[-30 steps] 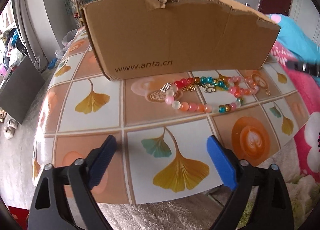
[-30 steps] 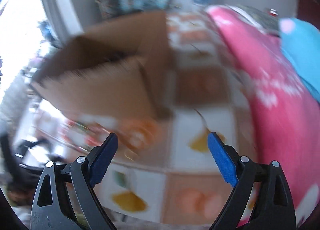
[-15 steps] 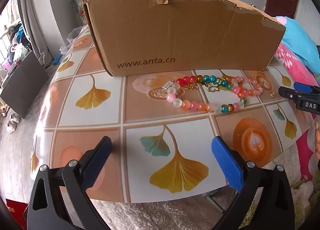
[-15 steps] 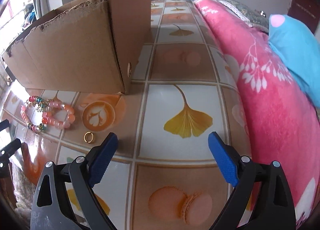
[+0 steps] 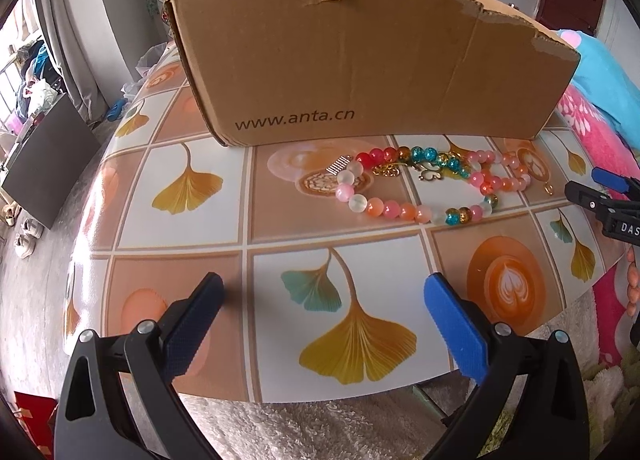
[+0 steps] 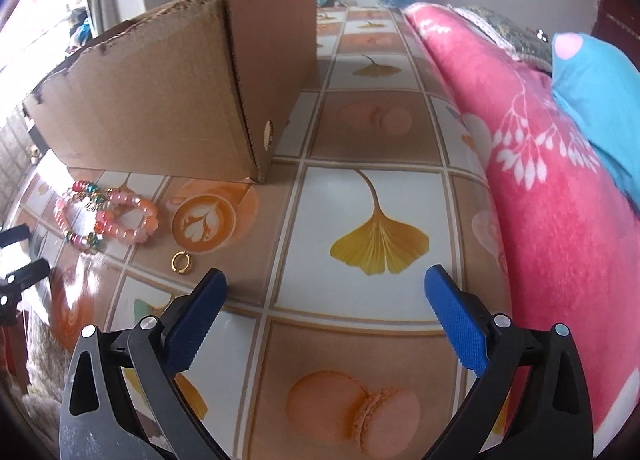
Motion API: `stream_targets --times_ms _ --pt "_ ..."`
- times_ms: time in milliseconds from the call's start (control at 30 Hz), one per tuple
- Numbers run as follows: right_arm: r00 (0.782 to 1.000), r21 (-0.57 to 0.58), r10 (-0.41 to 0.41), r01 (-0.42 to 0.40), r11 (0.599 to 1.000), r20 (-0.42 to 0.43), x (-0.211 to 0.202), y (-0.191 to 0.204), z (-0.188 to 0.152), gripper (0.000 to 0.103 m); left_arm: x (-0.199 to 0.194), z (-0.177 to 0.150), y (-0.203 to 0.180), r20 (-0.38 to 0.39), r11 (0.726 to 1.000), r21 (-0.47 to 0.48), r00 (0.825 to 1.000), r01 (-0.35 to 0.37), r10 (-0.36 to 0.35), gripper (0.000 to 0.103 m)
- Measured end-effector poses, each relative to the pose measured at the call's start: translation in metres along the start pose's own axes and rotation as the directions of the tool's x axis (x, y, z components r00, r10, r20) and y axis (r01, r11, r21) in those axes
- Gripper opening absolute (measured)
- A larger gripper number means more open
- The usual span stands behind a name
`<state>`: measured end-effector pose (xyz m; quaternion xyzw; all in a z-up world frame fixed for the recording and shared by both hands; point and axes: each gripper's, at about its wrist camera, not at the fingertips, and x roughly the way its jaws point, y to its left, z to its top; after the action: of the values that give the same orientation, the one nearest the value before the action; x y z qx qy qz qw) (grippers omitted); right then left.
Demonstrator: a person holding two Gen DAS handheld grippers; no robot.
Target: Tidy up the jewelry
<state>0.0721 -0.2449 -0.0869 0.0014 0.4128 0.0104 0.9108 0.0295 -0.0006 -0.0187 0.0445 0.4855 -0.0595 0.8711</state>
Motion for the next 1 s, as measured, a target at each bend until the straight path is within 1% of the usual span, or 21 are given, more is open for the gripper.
stream_targets --times_ms 67,133,167,200,233,267,333,400,433,500,533,600,633,667,700,733,867,1000 --pt "1.000 0.010 0.003 -0.003 1.000 0.014 -0.009 -0.001 -0.001 0.095 0.001 0.000 0.001 0.002 1.000 0.003 1.000 0.002 -0.002 0.099" --pt "0.998 0.027 0.041 -0.042 0.999 0.043 -0.020 0.001 0.002 0.095 0.000 0.000 0.000 0.006 1.000 0.007 1.000 0.004 -0.004 0.099" --pt "0.991 0.031 0.100 -0.103 0.994 0.086 -0.031 0.006 0.003 0.095 0.000 0.000 0.001 0.008 1.000 0.009 1.000 0.006 -0.006 0.099" --pt "0.985 0.027 0.138 -0.141 0.990 0.108 -0.038 0.010 0.003 0.095 0.000 -0.001 0.001 0.012 1.000 0.011 1.000 0.008 -0.008 0.099" --pt "0.970 0.011 0.201 -0.204 0.979 0.140 -0.047 0.018 0.005 0.095 0.000 -0.001 0.001 0.016 1.000 0.014 1.000 0.010 -0.010 0.099" --pt "0.958 -0.005 0.240 -0.242 0.970 0.157 -0.051 0.025 0.005 0.095 0.000 -0.001 0.001 0.019 1.000 0.015 1.000 0.012 -0.012 0.099" --pt "0.928 -0.042 0.332 -0.330 0.943 0.170 -0.056 0.042 0.007 0.093 0.000 -0.001 0.002 0.024 1.000 0.014 1.000 0.015 -0.015 0.099" --pt "0.898 -0.071 0.413 -0.407 0.911 0.149 -0.055 0.061 0.008 0.083 -0.004 0.000 0.003 0.048 0.999 0.012 0.998 0.029 -0.030 0.097" --pt "0.892 -0.077 0.431 -0.424 0.902 0.134 -0.053 0.067 0.009 0.080 -0.008 0.001 0.003 0.071 0.999 0.010 0.997 0.043 -0.043 0.097" --pt "0.881 -0.079 0.462 -0.456 0.887 0.102 -0.046 0.078 0.011 0.068 -0.018 0.003 0.004 0.126 0.997 0.013 0.989 0.072 -0.073 0.092" --pt "0.878 -0.076 0.470 -0.464 0.882 0.092 -0.042 0.081 0.011 0.066 -0.022 0.006 0.004 0.151 0.996 0.016 0.985 0.083 -0.085 0.092" --pt "0.869 -0.055 0.492 -0.490 0.870 0.057 -0.033 0.086 0.014 0.056 -0.026 0.010 0.003 0.179 0.994 0.022 0.978 0.106 -0.108 0.085" --pt "0.864 -0.046 0.501 -0.499 0.865 0.041 -0.028 0.089 0.015 0.054 -0.026 0.012 0.004 0.185 0.993 0.024 0.975 0.117 -0.119 0.084" --pt "0.862 -0.041 0.505 -0.504 0.863 0.031 -0.025 0.090 0.016 0.050 -0.026 0.014 0.004 0.190 0.992 0.025 0.973 0.126 -0.129 0.078" --pt "0.859 -0.035 0.512 -0.512 0.859 0.015 -0.021 0.092 0.017 0.046 -0.025 0.017 0.004 0.190 0.990 0.028 0.971 0.140 -0.143 0.073" --pt "0.857 -0.032 0.515 -0.515 0.857 0.007 -0.019 0.094 0.017 0.044 -0.023 0.019 0.004 0.189 0.988 0.029 0.970 0.153 -0.156 0.071" --pt "0.864 -0.006 0.503 -0.504 0.864 -0.026 -0.008 0.096 0.016 0.037 -0.014 0.029 0.006 0.164 0.980 0.006 0.966 0.200 -0.198 0.057" --pt "0.866 0.030 0.497 -0.496 0.868 -0.056 0.003 0.094 0.015 0.035 0.001 0.036 0.013 0.119 0.972 -0.033 0.966 0.234 -0.229 0.042"
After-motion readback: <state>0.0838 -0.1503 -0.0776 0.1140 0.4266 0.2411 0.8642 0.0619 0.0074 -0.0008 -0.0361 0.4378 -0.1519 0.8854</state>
